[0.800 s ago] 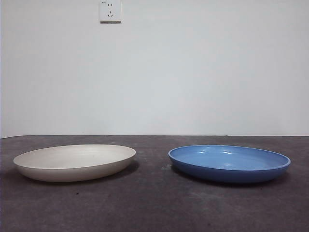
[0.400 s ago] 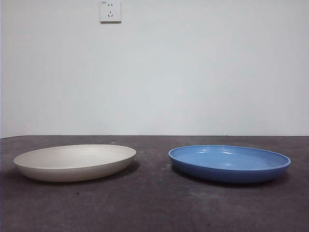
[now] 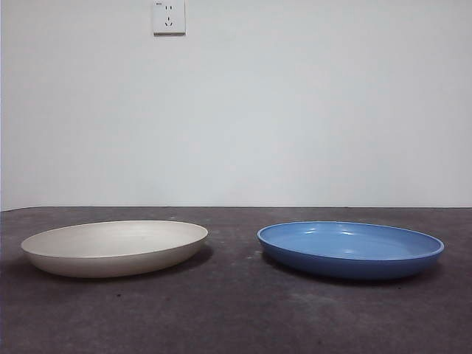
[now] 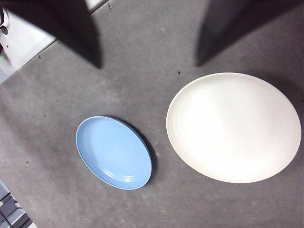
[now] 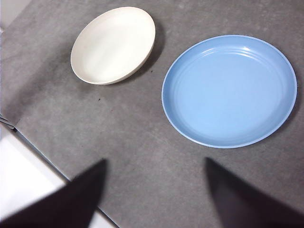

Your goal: Pick up the white plate, put it on the blue plate, put it on desk

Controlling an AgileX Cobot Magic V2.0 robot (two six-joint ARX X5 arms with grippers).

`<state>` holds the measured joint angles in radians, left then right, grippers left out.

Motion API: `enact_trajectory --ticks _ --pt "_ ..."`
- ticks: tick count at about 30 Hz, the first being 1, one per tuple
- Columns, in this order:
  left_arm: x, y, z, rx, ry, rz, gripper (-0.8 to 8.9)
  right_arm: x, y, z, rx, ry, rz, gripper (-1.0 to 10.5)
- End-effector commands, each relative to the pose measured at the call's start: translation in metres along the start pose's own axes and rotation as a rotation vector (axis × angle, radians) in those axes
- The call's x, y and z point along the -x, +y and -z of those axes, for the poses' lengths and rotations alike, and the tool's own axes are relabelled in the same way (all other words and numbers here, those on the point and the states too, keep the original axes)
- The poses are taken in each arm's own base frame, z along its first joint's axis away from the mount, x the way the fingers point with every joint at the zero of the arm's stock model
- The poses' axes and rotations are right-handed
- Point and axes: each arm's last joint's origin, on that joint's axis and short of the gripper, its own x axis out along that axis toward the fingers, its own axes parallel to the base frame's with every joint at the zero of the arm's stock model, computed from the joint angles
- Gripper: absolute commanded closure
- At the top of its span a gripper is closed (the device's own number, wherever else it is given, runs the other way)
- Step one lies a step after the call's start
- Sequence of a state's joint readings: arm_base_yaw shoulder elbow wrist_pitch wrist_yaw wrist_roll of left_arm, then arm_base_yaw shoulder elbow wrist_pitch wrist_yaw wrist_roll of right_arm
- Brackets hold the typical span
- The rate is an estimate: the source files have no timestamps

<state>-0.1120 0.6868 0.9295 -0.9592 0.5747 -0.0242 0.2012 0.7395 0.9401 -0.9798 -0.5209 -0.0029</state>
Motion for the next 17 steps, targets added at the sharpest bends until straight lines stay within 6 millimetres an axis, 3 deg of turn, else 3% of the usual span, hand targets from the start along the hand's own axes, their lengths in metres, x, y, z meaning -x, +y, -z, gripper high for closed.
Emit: enact_trajectory --ticks 1,10,17 --pt "0.003 -0.002 -0.004 0.004 -0.015 0.004 3.75 0.003 0.003 -0.005 0.019 -0.019 -0.005 5.1" --pt "-0.008 0.006 -0.01 0.065 0.014 -0.041 3.76 0.003 0.003 -0.005 0.017 -0.019 -0.007 5.1" --pt "-0.039 0.029 -0.028 0.113 0.054 -0.155 3.77 0.003 0.003 -0.005 0.017 -0.019 -0.007 5.1"
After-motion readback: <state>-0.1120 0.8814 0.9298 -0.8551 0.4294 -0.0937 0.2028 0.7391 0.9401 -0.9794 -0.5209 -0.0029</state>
